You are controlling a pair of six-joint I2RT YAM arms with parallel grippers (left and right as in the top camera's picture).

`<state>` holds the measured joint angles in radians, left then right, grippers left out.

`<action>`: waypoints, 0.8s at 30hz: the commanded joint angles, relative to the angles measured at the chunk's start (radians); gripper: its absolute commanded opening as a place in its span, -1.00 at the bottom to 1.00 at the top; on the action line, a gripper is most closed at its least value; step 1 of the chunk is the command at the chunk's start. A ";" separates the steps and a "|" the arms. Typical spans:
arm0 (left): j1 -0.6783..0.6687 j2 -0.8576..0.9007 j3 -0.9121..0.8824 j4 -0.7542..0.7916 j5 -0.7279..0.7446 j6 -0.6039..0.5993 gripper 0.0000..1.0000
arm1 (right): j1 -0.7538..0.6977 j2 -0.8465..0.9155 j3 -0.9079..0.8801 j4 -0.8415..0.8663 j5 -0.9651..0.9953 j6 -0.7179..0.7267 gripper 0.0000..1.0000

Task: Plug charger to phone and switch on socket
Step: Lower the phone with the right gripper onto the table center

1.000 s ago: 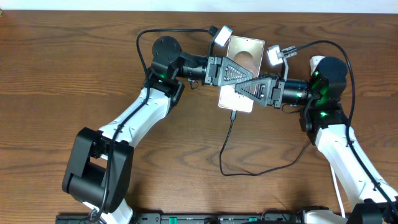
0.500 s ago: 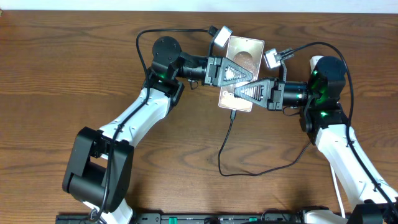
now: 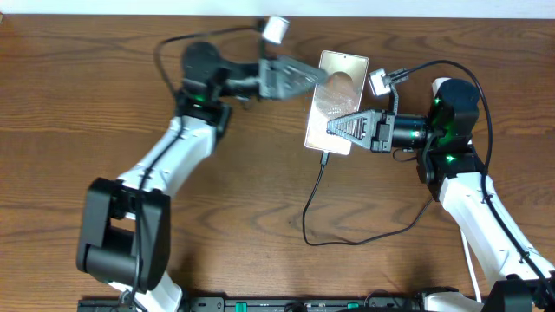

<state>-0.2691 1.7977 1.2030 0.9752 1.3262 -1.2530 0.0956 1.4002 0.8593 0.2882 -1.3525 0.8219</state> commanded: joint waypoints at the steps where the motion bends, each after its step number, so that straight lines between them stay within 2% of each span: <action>1: 0.067 -0.016 0.011 0.006 -0.029 0.003 0.71 | -0.002 -0.007 0.008 -0.088 0.068 -0.100 -0.98; 2: 0.085 -0.016 0.011 0.006 -0.029 0.003 0.78 | -0.002 -0.006 0.008 -0.139 0.095 -0.139 -0.98; 5: 0.121 -0.016 0.011 0.006 -0.029 0.003 0.81 | -0.002 0.004 0.008 -0.267 0.169 -0.242 -0.98; 9: 0.147 -0.016 0.011 0.006 -0.029 0.003 0.82 | -0.002 0.049 0.008 -0.339 0.212 -0.326 -0.98; 17: 0.149 -0.016 0.011 0.006 -0.029 0.003 0.85 | -0.002 0.227 0.008 -0.331 0.217 -0.375 -0.98; 24: 0.149 -0.016 0.011 0.006 -0.029 0.003 0.85 | -0.002 0.367 0.008 -0.231 0.217 -0.375 -0.98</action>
<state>-0.1234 1.7977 1.2030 0.9749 1.3022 -1.2572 0.0956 1.7378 0.8570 0.0288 -1.0985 0.4847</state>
